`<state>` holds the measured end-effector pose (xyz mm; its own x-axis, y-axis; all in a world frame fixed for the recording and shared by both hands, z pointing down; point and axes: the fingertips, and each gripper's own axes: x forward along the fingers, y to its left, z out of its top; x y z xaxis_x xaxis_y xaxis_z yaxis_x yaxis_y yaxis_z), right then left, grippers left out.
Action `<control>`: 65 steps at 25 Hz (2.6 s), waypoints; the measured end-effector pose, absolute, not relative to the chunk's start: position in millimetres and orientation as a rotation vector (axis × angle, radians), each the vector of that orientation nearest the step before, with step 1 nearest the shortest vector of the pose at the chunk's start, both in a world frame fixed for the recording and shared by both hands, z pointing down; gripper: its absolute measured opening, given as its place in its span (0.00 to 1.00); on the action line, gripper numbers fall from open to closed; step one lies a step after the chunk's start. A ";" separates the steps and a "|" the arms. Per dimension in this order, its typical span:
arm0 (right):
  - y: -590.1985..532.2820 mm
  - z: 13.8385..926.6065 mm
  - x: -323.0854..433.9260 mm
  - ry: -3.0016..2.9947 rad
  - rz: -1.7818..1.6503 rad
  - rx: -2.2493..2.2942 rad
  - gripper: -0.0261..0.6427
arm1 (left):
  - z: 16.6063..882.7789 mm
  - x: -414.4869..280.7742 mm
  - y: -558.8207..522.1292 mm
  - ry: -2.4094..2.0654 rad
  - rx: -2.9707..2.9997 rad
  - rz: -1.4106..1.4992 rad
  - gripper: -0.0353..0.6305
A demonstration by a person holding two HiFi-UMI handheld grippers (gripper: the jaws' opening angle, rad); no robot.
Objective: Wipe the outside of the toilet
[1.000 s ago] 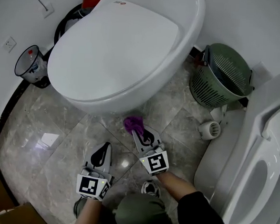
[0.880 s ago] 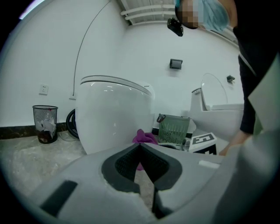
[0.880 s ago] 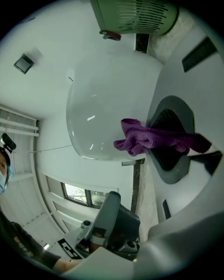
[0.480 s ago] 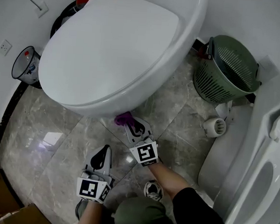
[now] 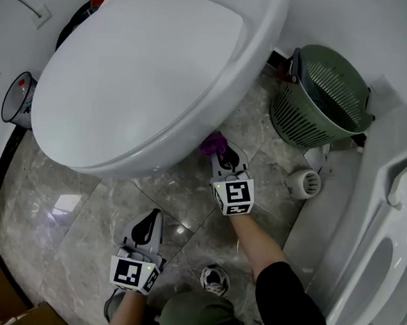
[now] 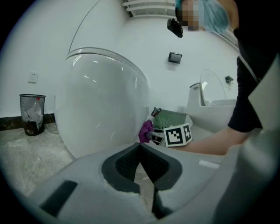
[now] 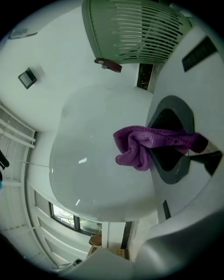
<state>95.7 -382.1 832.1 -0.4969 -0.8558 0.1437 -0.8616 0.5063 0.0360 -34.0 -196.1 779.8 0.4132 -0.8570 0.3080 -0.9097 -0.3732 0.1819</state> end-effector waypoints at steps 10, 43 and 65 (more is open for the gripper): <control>-474.4 838.8 171.6 -2.422 0.145 1.756 0.14 | 789.0 -29.7 -208.7 -1.498 2.368 0.254 0.05; -185.0 740.8 72.7 -2.543 0.509 1.698 0.13 | 727.1 -136.5 -103.6 -1.611 2.372 0.247 0.05; -26.2 477.9 14.7 -2.543 0.510 1.356 0.13 | 474.6 -178.7 31.5 -1.642 2.213 0.175 0.05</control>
<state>14.7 -26.2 477.9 -0.5525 -0.7587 0.3451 -0.8331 0.5154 -0.2007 -178.7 31.5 474.6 0.3100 -0.8956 0.3191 -0.9428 -0.2463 0.2249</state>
